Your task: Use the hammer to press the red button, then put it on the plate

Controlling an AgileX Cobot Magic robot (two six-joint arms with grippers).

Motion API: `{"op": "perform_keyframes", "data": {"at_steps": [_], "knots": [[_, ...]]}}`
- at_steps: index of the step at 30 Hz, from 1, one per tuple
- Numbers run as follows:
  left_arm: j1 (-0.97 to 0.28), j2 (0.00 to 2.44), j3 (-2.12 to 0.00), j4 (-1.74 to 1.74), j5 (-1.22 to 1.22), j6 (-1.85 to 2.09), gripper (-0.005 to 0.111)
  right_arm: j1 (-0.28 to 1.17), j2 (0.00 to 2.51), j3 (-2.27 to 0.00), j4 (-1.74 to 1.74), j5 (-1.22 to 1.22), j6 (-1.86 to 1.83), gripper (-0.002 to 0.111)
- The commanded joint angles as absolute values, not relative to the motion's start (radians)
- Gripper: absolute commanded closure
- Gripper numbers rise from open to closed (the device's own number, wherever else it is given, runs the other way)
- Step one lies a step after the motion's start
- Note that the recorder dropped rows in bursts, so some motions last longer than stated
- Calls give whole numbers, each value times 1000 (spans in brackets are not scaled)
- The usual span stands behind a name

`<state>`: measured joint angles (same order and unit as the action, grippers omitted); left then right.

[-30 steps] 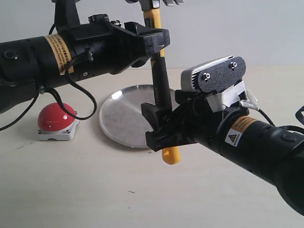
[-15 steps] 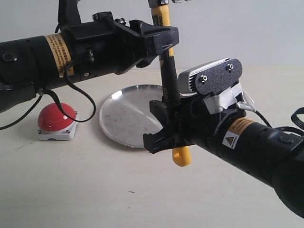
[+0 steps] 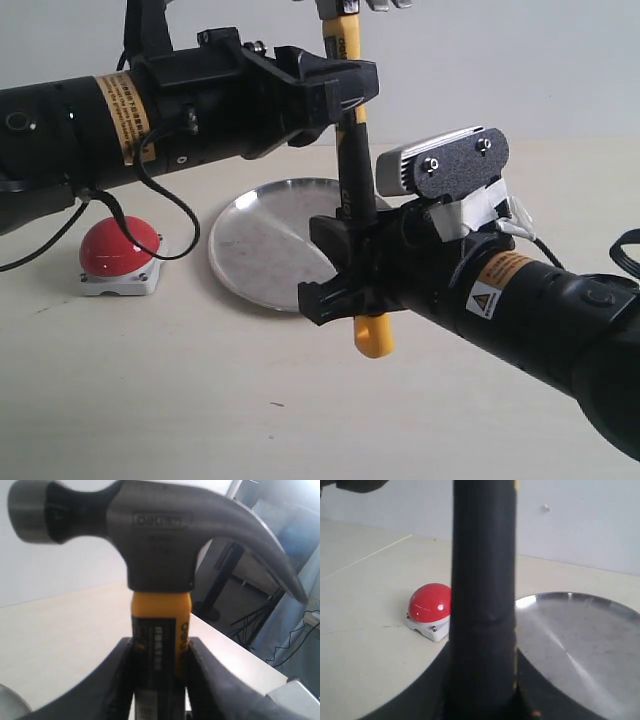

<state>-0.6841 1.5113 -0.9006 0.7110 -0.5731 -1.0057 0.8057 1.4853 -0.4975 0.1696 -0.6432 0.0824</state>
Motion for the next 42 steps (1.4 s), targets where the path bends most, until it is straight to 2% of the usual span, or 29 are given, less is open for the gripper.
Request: {"op": "perform_keyframes", "data": {"at_steps": [1,3,7,9,10,13,14,21,25,30,36,42], "knots": [[-676,1490,-907,713,-622,-1002,46,802,1485,-496,207,-646,117,108],[-664,1487,-907,716,-620,-1002,38,802,1483,-496,210,-639,119,108],[-656,1437,-895,844,-509,-1008,38,802,1436,-496,211,-599,126,108],[-656,1378,-849,902,-467,-1027,42,802,1403,-496,211,-573,117,108],[-656,1341,-828,917,-441,-1027,48,802,1395,-496,222,-566,105,108],[-656,1194,-729,927,-370,-1027,87,802,1382,-496,270,-527,46,108],[-656,1093,-674,932,-342,-1023,106,802,1382,-496,249,-496,46,108],[-656,552,-392,923,-185,-972,107,802,1382,-496,156,-381,92,108],[-656,313,-294,923,-81,-970,107,802,1382,-496,-102,-393,344,108],[-656,62,-176,917,-69,-970,107,802,1382,-496,-377,-491,644,108],[-616,0,-129,931,155,-972,107,807,1393,-563,-665,-495,899,108],[-472,0,-129,1076,226,-1135,107,857,1478,-714,-792,-351,1022,108]]}}
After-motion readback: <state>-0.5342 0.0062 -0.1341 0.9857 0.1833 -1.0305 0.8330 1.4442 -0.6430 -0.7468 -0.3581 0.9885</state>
